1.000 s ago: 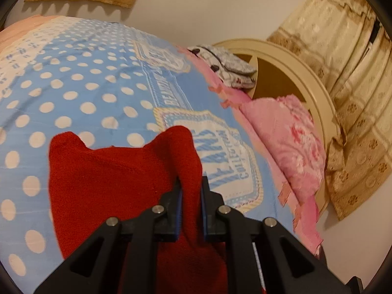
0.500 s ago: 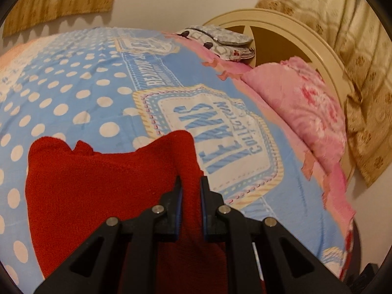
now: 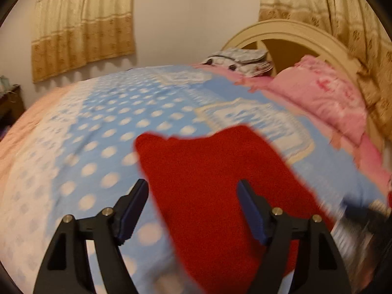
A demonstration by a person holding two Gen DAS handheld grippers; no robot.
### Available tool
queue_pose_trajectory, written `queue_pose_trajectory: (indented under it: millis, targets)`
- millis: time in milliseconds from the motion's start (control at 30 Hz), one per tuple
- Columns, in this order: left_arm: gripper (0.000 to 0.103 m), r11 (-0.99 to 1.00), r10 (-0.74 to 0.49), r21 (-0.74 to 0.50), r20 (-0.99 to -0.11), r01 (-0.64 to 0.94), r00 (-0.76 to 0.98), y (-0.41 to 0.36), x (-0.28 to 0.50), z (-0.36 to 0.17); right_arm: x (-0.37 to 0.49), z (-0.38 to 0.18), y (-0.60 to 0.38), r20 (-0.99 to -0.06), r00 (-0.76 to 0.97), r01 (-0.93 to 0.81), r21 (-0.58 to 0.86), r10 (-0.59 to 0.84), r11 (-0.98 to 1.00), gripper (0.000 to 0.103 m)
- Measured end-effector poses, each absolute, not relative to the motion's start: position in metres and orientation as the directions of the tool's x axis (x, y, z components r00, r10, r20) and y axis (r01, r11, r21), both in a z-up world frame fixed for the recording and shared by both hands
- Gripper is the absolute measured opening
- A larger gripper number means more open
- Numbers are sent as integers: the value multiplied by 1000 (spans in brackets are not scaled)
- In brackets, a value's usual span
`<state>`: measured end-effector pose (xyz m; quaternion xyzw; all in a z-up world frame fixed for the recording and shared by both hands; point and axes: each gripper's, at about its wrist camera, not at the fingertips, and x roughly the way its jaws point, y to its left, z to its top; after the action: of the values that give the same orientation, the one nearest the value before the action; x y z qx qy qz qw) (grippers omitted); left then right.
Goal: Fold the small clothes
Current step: 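Open both grippers and release the folded sweater, then pinch the folded sweater edge with the right gripper and straighten it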
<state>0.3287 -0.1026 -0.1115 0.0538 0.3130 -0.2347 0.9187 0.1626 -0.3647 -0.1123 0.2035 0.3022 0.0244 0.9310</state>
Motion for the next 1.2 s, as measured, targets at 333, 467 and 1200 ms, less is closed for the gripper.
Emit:
queue_pose_trajectory:
  millis: [333,467,1200]
  targets:
    - [77,885,-427,-146,-634,443,645,-97,322,-145,281,-90,-353,-655,718,32,370,236,928,50]
    - [81,875,-454,-178,-626,451,634,-93,318,-150,292,-115,-348,-700,667,13,353,255,936,16]
    - [103,874,-473,-281,-680,396,560,-88,328,-166,281,-75,-325,-610,775,-51,204,167,978,53]
